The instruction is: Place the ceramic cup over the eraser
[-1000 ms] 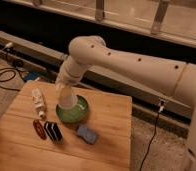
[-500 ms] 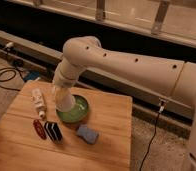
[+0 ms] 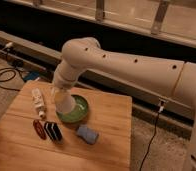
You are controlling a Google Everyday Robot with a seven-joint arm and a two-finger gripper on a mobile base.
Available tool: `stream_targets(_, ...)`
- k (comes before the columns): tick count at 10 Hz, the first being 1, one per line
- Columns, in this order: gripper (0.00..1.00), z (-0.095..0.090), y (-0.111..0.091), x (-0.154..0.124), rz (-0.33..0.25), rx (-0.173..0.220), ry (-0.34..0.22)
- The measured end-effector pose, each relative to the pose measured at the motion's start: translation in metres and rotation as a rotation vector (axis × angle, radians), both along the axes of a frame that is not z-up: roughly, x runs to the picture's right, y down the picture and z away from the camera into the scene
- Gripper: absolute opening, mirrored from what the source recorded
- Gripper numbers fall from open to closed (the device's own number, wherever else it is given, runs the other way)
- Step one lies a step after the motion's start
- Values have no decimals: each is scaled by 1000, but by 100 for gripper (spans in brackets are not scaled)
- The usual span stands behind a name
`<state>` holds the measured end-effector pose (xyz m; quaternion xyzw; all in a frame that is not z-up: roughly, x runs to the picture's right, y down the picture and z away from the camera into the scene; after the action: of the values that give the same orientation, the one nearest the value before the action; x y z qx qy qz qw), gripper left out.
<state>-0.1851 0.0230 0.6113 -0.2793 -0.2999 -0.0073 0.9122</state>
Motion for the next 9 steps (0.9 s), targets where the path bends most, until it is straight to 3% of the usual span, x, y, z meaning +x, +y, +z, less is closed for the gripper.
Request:
stream_targets(5, 0, -17, 23, -14, 7, -10, 1)
stream_targets(9, 0, -16, 33, -27, 13, -18, -36)
